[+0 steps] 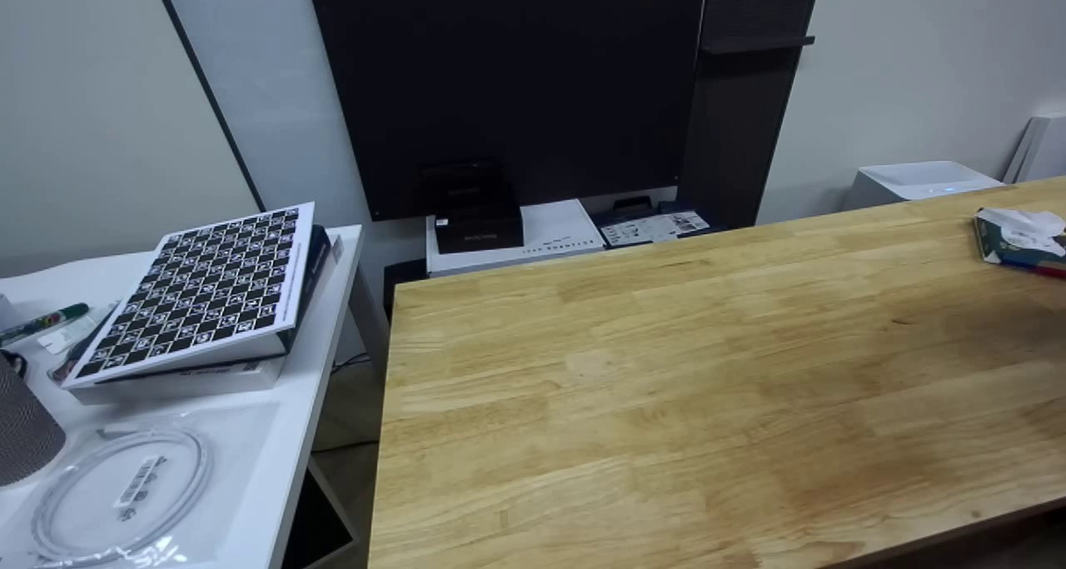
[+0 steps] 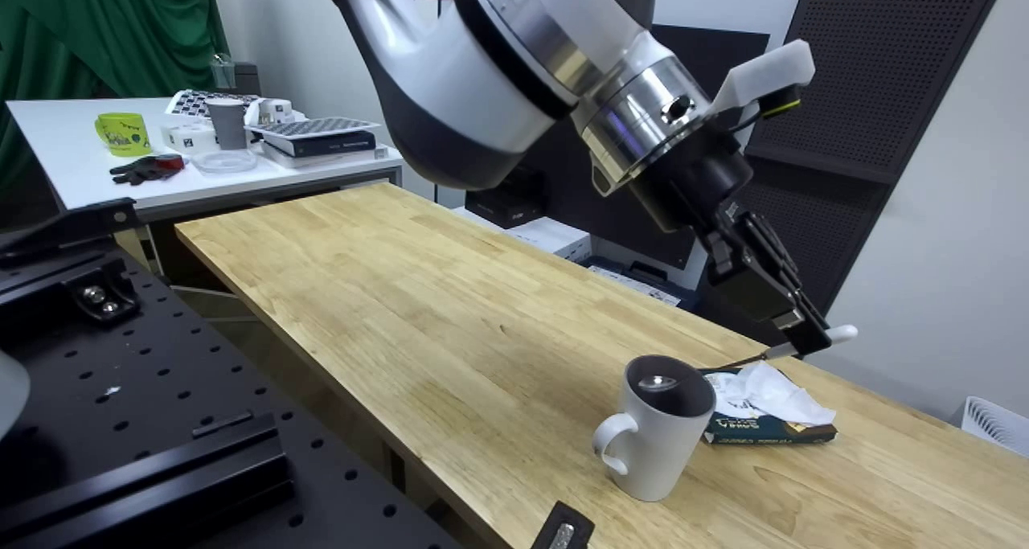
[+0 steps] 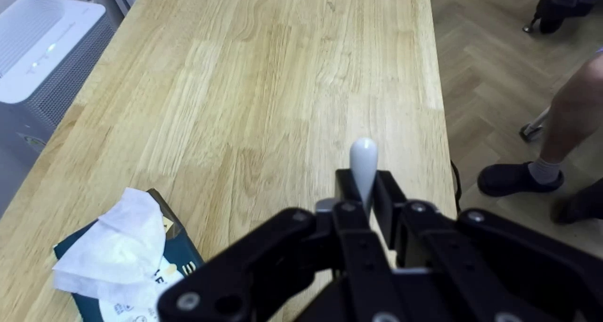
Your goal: Put the spoon in the white mug
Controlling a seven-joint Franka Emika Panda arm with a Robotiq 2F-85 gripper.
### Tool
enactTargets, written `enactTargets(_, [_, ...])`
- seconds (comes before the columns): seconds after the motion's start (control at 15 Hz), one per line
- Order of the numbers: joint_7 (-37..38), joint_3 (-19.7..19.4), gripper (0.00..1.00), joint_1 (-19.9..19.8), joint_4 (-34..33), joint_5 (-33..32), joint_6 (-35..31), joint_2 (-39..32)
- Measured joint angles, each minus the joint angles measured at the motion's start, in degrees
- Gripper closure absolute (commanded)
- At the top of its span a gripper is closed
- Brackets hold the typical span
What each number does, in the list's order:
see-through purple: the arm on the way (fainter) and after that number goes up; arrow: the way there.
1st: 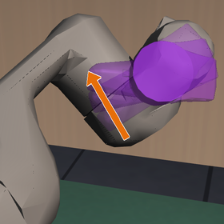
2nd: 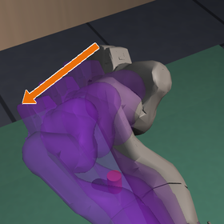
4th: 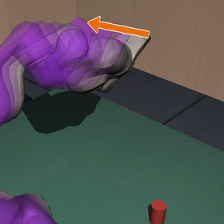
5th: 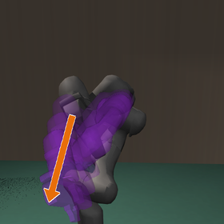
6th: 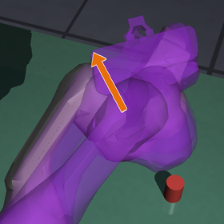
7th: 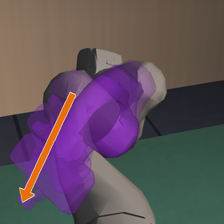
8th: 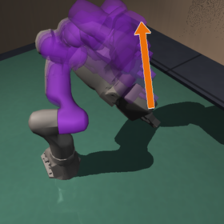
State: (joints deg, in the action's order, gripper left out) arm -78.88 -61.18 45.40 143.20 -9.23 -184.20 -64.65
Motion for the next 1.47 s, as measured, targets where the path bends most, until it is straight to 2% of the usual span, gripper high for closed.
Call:
enactTargets(0.8, [2.9, 1.3, 0.96, -0.1, -2.2, -4.4, 2.0, -2.2])
enactTargets(0.87, [3.2, 1.4, 0.6, -0.1, -2.4, -4.6, 2.1, -2.3])
enactTargets(0.93, [3.5, 1.5, 0.6, -0.1, -2.5, -4.8, 2.2, -2.5])
enactTargets(1.47, [5.9, 1.7, 0.07, -0.1, -3.5, -6.9, 3.7, -2.7])
